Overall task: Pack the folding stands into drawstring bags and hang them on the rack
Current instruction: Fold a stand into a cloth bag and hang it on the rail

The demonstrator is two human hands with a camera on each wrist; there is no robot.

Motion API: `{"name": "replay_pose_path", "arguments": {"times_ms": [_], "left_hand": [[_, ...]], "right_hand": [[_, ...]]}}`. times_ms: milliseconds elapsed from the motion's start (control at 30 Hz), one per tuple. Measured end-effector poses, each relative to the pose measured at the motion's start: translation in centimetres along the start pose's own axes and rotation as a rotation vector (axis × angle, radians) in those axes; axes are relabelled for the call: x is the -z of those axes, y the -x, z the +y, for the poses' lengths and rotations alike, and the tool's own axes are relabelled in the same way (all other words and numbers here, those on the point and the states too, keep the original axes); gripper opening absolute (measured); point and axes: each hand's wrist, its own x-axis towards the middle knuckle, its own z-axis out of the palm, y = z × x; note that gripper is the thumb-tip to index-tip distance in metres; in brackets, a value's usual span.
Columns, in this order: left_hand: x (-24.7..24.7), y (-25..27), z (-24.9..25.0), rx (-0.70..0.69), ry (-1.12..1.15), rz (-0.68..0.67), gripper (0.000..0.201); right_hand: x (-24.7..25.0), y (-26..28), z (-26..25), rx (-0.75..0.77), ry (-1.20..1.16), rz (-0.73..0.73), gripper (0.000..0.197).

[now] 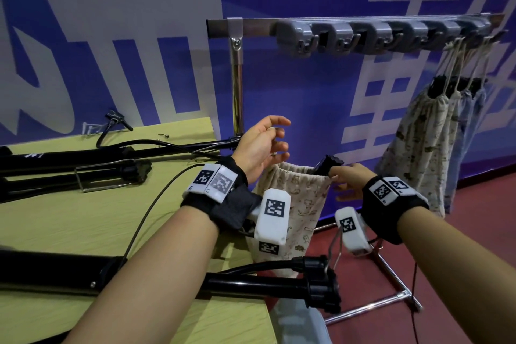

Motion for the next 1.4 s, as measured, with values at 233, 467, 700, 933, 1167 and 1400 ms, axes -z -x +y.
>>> {"name": "replay_pose_path", "arguments": {"times_ms": [233,467,700,933,1167,1400], "left_hand": [[-0.4,0.2,-0.3,-0.013,-0.097,-0.061,0.040],[0.1,0.1,-0.2,-0.026,-0.075,-0.014,0.040],[0.0,0.3,0.0,-0.036,-0.076,-0.030,0.042],[0.0,0.4,-0.1,-0.037,-0.097,-0.042,0.043],[-0.1,0.3,-0.4,0.008,-0.150,0.009,0.043],[0.2,0.3,0.0,0.013,-0.251,0.071,0.042]], "right_hand": [[-0.1,-0.4,-0.2,0.054,0.136,0.072,0.006],[-0.6,-0.1,0.3,0.101,0.068,-0.041,0.020],[-1.2,-0.1,0.7,-0.014,0.015,0.024,0.027],[-0.6,0.0,0.3,-0.074,0.244,0.000,0.022],[-0.8,1.4,-1.3,0.057,0.788,0.111,0.016],[0.2,2.2,-4.2,0.105,0.706,0.175,0.032]]}}
